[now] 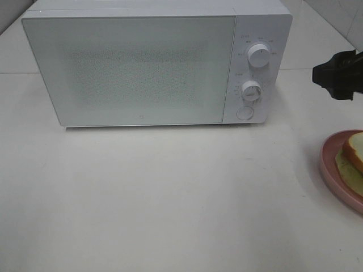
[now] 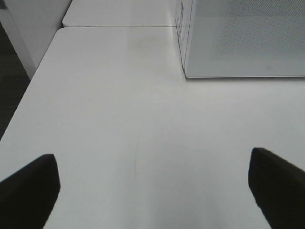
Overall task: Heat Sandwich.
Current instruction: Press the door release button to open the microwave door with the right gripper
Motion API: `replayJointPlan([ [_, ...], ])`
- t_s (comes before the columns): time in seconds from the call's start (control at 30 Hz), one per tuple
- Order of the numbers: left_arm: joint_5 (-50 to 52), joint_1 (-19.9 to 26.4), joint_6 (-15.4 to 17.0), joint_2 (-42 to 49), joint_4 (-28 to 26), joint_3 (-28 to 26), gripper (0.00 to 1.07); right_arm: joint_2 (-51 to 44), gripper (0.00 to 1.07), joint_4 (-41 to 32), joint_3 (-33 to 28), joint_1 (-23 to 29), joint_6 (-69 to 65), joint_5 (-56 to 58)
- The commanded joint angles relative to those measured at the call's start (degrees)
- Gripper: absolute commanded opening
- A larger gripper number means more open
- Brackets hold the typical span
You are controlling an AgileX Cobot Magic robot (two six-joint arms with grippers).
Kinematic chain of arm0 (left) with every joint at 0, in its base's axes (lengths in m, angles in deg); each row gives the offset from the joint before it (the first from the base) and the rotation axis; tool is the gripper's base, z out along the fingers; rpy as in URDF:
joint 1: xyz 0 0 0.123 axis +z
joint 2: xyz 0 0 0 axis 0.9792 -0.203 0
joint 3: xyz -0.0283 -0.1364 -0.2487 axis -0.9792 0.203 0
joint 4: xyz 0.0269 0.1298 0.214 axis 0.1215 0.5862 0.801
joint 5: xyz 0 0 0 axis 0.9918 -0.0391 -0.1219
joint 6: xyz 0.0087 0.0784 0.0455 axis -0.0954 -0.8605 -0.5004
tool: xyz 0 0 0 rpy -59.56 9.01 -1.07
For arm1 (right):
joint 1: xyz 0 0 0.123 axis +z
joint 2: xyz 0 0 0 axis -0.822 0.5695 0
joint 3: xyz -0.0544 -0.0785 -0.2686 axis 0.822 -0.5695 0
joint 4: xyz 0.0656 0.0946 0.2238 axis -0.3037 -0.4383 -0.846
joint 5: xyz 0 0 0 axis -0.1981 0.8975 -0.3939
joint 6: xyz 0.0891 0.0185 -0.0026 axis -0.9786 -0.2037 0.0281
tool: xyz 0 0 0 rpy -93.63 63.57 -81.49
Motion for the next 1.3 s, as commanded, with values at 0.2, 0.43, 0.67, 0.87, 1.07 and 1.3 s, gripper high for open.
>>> replayJointPlan([
  [0.2, 0.2, 0.1, 0.1, 1.7, -0.1, 0.1, 1.01, 7.2, 0.76, -0.2, -2.1, -0.3, 1.7, -16.4],
  [0.43, 0.2, 0.1, 0.1, 1.7, -0.1, 0.1, 1.01, 10.5, 0.76, -7.7, -9.3, -0.3, 7.9, -33.8],
  [0.67, 0.2, 0.1, 0.1, 1.7, -0.1, 0.1, 1.01, 12.4, 0.76, -19.1, -15.4, 5.1, 17.8, -48.2],
  [0.87, 0.2, 0.1, 0.1, 1.7, -0.1, 0.1, 1.01, 15.8, 0.76, -27.3, -17.8, 12.7, 20.6, -55.9],
  [1.07, 0.2, 0.1, 0.1, 1.7, -0.1, 0.1, 1.01, 20.5, 0.76, -31.7, -18.1, 20.9, 19.3, -61.7],
  [1.3, 0.2, 0.1, 0.1, 1.7, -0.1, 0.1, 1.01, 26.4, 0.76, -37.7, -18.1, 27.0, 17.0, -66.0],
])
